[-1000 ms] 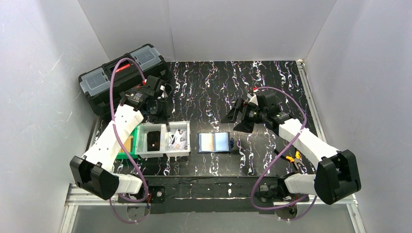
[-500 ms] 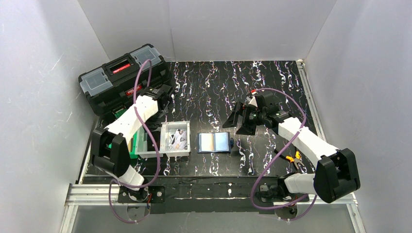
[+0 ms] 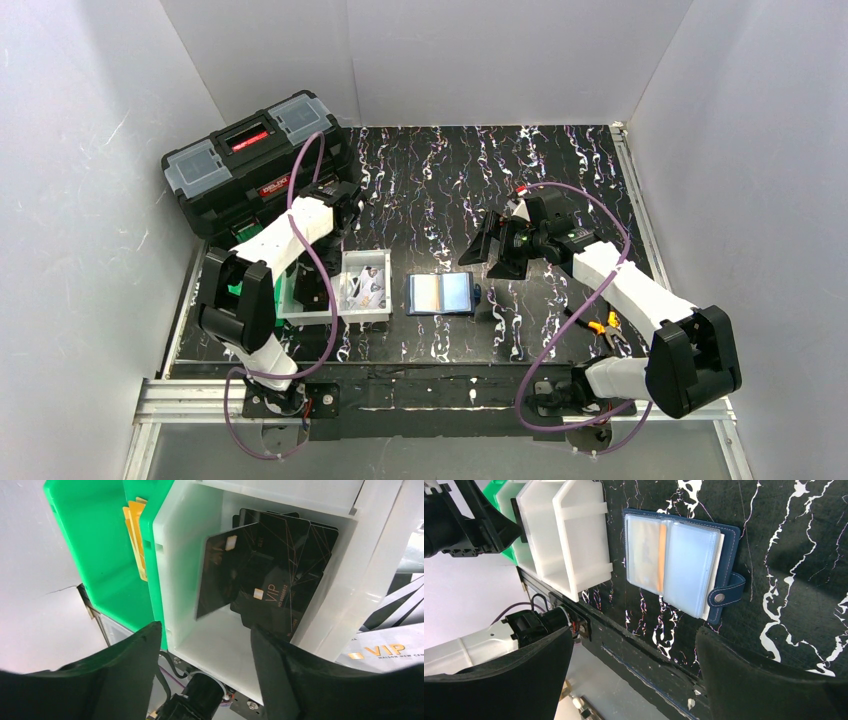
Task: Take the credit cards out of the card holder
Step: Place the credit card in the storage box, then remove the credit card from the card holder.
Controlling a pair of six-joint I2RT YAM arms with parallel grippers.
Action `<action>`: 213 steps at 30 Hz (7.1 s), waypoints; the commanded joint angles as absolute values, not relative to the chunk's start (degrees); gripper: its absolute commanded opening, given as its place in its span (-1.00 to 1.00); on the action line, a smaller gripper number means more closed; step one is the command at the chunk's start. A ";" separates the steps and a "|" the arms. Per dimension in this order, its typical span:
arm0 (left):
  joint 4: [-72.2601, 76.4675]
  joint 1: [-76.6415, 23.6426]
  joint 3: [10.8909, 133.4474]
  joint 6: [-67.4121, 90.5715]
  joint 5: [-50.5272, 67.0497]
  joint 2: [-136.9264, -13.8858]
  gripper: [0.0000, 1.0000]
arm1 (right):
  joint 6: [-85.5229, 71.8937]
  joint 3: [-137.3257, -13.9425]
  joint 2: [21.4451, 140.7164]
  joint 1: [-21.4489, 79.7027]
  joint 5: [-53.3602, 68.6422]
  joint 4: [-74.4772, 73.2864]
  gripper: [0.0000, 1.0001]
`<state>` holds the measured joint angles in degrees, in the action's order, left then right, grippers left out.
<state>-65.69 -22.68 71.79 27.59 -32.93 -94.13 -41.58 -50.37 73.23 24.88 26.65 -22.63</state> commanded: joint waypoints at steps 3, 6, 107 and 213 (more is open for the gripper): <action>-66.39 -22.50 72.54 27.43 -32.88 -91.48 0.51 | -40.62 -52.82 73.56 24.96 26.72 -22.72 0.97; -66.47 -22.50 72.84 27.27 -32.13 -90.56 0.60 | -40.80 -52.87 73.78 24.96 26.72 -22.68 0.97; -40.52 -36.10 73.19 39.09 13.67 -100.54 -0.32 | -34.41 -64.76 111.35 35.08 18.72 -31.80 -0.88; -41.66 -46.40 89.68 43.95 18.52 -114.37 -0.53 | -34.70 -58.69 90.15 30.97 10.90 -34.84 0.09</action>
<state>-39.88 -45.69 87.64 44.14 18.85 -113.91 -34.70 -59.11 93.08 31.48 11.94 -34.57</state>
